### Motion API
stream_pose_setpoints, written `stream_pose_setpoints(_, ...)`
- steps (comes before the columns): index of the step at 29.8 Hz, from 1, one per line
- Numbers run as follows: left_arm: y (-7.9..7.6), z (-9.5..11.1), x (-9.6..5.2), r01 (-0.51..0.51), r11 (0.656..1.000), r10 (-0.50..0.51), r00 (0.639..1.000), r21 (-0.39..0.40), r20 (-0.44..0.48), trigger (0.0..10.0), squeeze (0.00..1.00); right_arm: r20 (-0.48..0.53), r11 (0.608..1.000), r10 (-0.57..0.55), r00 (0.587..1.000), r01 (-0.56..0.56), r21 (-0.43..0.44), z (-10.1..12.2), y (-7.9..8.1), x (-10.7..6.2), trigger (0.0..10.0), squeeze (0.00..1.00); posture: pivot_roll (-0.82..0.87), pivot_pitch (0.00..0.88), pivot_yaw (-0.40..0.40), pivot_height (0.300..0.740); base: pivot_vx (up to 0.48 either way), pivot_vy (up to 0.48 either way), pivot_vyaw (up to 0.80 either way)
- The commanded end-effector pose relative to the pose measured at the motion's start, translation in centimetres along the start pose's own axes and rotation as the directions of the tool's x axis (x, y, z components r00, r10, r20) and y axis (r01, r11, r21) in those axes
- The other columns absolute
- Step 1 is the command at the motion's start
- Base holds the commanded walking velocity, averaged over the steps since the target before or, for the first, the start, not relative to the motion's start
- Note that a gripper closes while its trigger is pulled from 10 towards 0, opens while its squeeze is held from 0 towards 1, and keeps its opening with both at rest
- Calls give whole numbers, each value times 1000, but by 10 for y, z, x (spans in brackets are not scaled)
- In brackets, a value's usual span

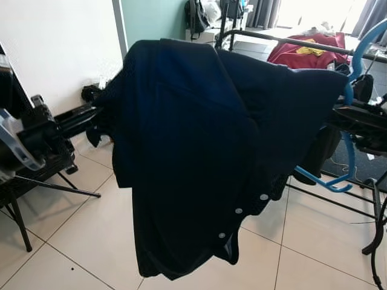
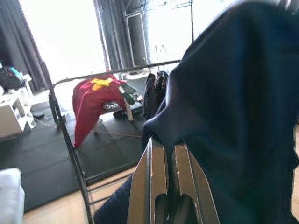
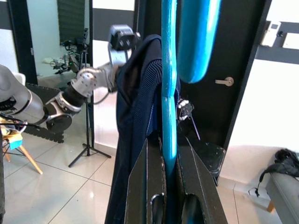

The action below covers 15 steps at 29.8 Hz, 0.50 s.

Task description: Hang hanger

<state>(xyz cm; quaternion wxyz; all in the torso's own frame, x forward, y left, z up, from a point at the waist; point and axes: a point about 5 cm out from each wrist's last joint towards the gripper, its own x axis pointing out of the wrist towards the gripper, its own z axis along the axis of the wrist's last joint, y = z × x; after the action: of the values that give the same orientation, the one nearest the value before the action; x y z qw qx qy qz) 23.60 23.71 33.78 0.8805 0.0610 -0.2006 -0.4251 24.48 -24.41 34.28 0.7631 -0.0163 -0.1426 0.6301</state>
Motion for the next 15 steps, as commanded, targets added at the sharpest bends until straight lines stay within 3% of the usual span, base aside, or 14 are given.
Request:
stream_pose_setpoints(1, 2, 14, -2, 11, 999, -11, 1000, 43, 14, 0, 0, -26, 1000, -27, 999, 27, -13, -3, -2, -1, 10000, 0, -58, 38, 14, 740, 0, 0, 0)
stream_pose_setpoints(4, 7, 27, -2, 11, 997, -13, 999, 83, 30, 0, 0, -45, 999, -51, 998, 51, -4, -10, -4, -1, 10000, 0, -55, 37, 16, 740, 0, 0, 0)
stream_pose_setpoints(5, 15, 50, -2, 6, 989, -15, 998, 146, 61, 0, 0, -46, 997, -76, 996, 77, 12, -17, -7, -1, 10000, 0, -45, 33, 23, 740, 0, 0, 0)
stream_pose_setpoints(6, 15, 50, -2, 6, 989, -15, 998, 146, 61, 0, 0, -46, 997, -76, 996, 77, 12, -17, -7, -1, 10000, 0, -45, 33, 23, 740, 0, 0, 0)
stream_pose_setpoints(8, 22, 82, -3, -3, 976, -22, 993, 220, 115, 0, 0, -48, 994, -102, 994, 104, 42, -28, -9, -2, 10000, 0, -42, 31, 26, 740, 0, 0, 0)
stream_pose_setpoints(15, 29, 104, 5, -56, 953, 7, 986, 297, 164, 0, 0, -77, 991, -45, 996, 54, 126, -54, 0, 10, 10000, 0, -35, 27, 35, 740, 0, 0, 0)
